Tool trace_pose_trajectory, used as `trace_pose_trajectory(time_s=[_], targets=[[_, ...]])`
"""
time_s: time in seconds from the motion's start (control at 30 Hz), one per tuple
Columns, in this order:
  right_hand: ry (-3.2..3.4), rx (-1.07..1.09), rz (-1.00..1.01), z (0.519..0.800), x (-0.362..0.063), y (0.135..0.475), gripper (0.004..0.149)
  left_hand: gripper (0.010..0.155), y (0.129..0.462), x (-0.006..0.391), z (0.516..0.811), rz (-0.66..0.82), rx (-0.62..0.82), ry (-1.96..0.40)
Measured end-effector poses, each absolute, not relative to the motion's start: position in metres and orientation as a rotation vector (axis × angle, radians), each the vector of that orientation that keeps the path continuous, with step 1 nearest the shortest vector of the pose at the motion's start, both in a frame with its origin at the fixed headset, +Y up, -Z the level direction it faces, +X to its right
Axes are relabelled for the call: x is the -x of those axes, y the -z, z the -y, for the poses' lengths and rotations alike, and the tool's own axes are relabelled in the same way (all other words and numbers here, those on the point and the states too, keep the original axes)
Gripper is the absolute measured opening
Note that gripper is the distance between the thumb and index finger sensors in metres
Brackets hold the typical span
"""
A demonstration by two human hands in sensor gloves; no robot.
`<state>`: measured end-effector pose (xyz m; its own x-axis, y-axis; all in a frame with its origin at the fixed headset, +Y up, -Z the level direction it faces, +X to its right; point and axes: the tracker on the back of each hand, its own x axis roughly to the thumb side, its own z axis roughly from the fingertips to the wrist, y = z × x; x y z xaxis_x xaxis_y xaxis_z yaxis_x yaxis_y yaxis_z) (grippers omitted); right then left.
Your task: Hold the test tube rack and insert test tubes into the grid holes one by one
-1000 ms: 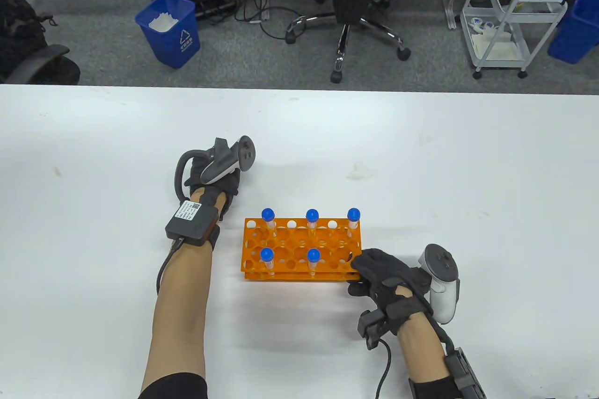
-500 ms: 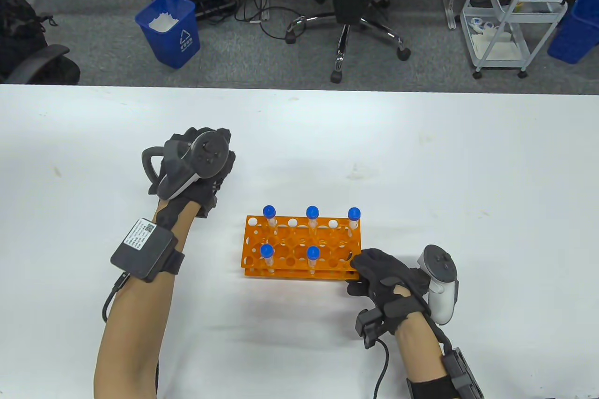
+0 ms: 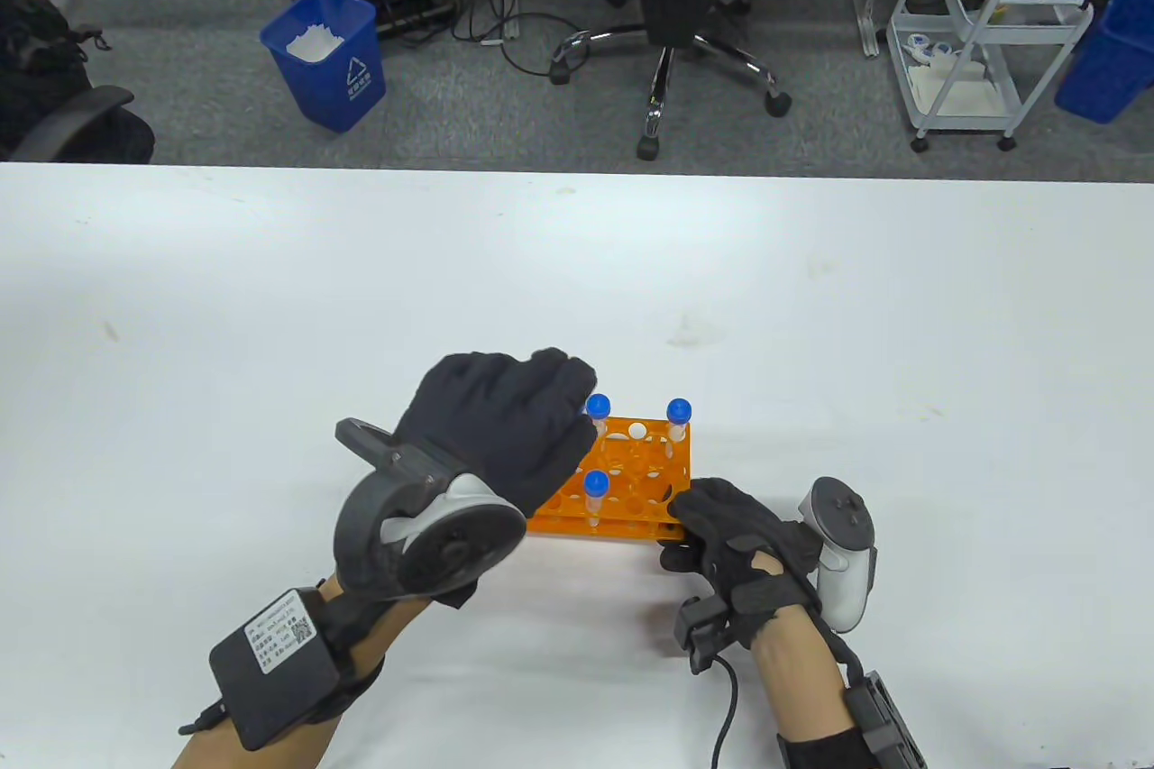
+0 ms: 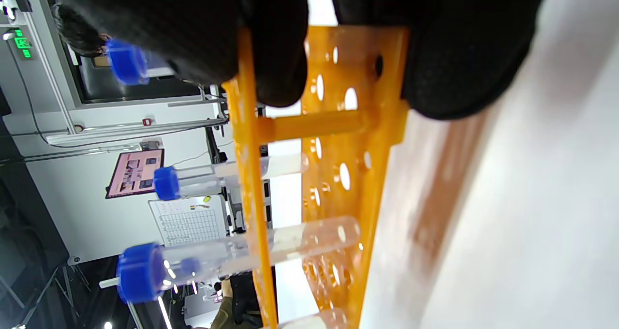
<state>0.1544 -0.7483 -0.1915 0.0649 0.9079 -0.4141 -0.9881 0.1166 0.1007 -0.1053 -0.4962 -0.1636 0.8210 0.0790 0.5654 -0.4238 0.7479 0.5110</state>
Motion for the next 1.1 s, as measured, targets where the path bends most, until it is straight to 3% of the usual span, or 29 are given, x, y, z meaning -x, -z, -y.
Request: trace_pose_trajectory(time_s=[0.57,1.1], targets=[[-1.439,0.205,-0.415,0.748,-0.154,0.191,0.042,0.044,0.147,0.032,0.553,0.678,-0.588,-0.081],[-1.431,0.182,-0.404,0.746,-0.155,0.189,0.042,0.045,0.144,0.016,0.568,0.65,-0.561,0.147]])
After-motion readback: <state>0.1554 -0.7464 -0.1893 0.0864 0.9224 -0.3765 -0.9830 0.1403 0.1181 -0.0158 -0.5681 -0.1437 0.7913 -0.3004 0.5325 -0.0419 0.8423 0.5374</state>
